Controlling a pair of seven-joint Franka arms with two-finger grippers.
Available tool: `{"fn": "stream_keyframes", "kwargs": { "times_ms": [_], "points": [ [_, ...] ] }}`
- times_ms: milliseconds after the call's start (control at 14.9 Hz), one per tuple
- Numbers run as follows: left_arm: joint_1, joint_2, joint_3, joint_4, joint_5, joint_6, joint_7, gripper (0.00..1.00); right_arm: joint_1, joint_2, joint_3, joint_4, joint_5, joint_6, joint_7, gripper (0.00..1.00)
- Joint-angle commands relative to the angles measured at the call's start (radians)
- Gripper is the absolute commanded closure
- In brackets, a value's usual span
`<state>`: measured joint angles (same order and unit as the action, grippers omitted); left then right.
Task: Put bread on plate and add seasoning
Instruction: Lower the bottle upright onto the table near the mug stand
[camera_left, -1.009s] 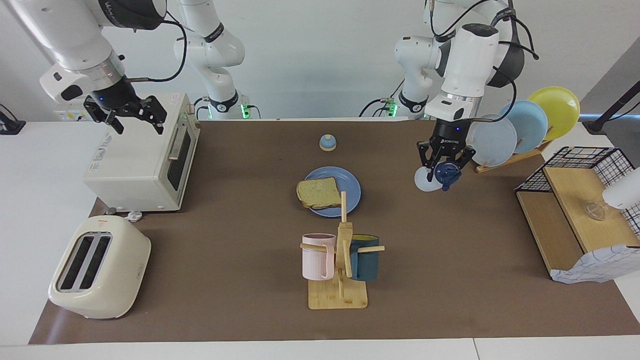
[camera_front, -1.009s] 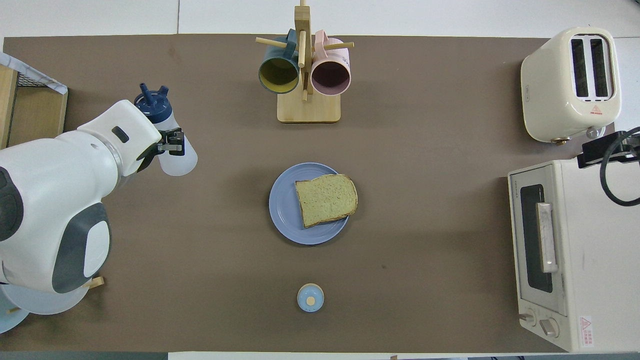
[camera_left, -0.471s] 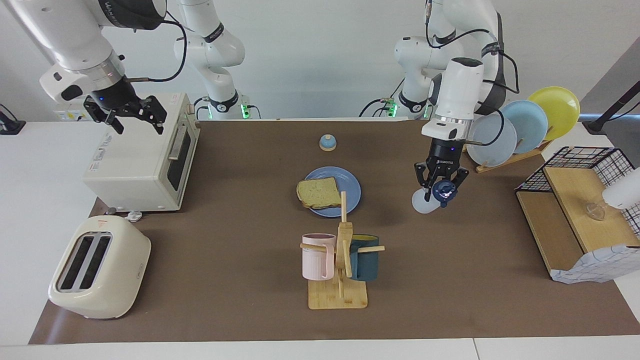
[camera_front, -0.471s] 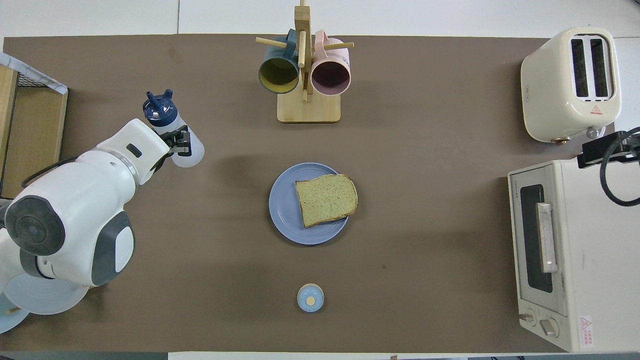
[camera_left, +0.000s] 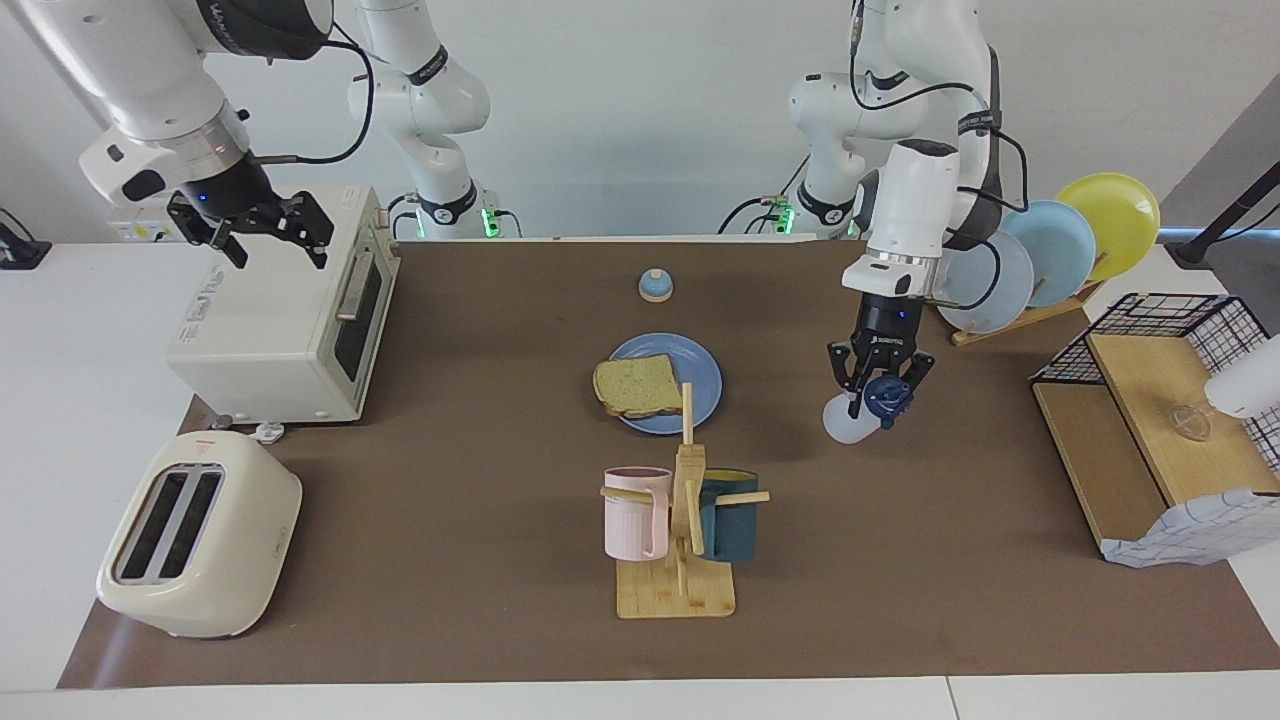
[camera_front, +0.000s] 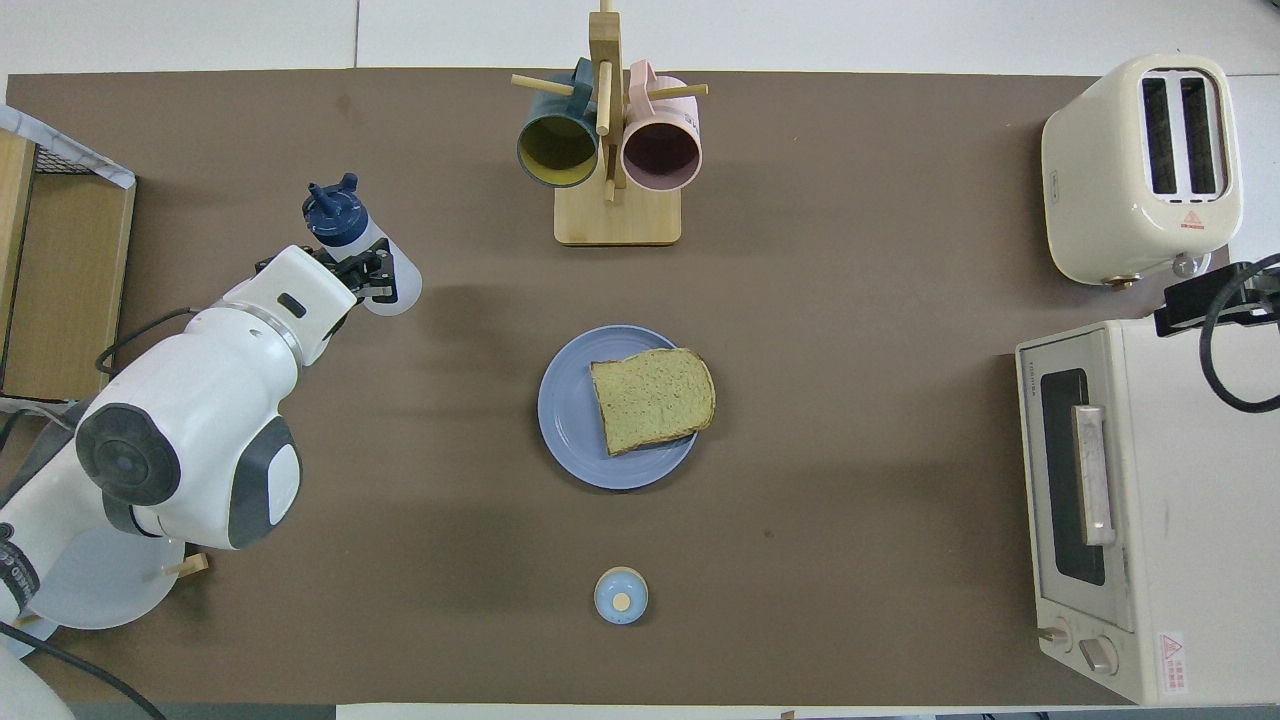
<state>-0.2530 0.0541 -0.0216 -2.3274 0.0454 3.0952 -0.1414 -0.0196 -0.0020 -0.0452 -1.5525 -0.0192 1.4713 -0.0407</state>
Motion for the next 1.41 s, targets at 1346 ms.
{"fn": "stream_keyframes", "kwargs": {
  "times_ms": [1346],
  "points": [
    [-0.064, 0.266, 0.081, 0.013, -0.010, 0.404, 0.029, 1.00, -0.008, -0.024, 0.002, -0.031, 0.001, 0.015, -0.011, 0.00]
  ]
}}
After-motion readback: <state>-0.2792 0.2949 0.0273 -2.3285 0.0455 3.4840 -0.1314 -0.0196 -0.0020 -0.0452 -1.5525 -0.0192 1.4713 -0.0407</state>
